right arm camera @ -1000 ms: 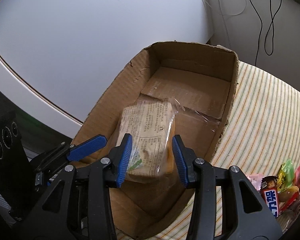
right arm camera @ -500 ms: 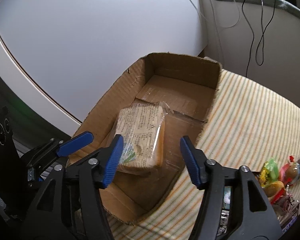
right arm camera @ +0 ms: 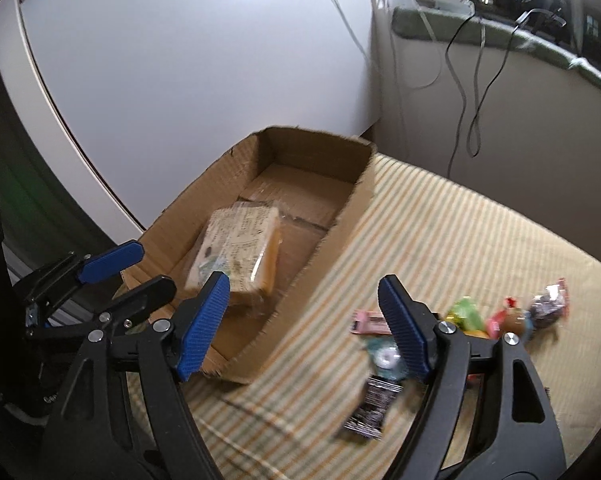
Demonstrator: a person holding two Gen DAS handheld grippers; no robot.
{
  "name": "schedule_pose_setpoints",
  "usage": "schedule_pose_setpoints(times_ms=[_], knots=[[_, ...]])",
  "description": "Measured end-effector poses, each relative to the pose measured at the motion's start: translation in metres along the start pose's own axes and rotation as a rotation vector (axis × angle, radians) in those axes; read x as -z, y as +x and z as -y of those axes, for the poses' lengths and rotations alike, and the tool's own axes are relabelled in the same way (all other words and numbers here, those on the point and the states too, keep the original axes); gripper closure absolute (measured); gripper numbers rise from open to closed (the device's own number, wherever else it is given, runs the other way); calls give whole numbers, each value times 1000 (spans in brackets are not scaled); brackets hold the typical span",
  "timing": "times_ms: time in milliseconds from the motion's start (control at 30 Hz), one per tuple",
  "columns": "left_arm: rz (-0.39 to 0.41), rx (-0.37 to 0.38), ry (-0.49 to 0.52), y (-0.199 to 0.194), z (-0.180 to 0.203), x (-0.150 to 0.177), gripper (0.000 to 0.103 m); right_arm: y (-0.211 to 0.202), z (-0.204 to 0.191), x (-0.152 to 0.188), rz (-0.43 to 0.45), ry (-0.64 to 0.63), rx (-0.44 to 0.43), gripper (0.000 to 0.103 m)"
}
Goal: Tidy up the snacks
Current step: 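Grasp the Snickers bar with the right tool while the left grasps a dark candy packet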
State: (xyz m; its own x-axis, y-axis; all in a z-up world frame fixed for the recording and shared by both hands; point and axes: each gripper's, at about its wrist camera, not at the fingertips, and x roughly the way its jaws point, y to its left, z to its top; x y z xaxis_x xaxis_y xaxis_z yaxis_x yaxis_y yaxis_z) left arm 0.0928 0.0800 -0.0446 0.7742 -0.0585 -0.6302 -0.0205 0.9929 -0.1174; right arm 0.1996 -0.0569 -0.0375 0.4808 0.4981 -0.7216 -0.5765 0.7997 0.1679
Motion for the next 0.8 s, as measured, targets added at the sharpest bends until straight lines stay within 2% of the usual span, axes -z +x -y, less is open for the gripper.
schedule_pose_setpoints(times_ms=[300, 600, 800], knots=[[9, 46, 24, -10, 26, 3, 48, -41, 39, 25, 63, 18, 101, 24], [-39, 147, 61, -5, 64, 18, 48, -76, 103, 68, 40, 151, 196, 23], [-84, 212, 90, 1, 91, 32, 48, -86, 140, 104, -4, 229, 248, 23]])
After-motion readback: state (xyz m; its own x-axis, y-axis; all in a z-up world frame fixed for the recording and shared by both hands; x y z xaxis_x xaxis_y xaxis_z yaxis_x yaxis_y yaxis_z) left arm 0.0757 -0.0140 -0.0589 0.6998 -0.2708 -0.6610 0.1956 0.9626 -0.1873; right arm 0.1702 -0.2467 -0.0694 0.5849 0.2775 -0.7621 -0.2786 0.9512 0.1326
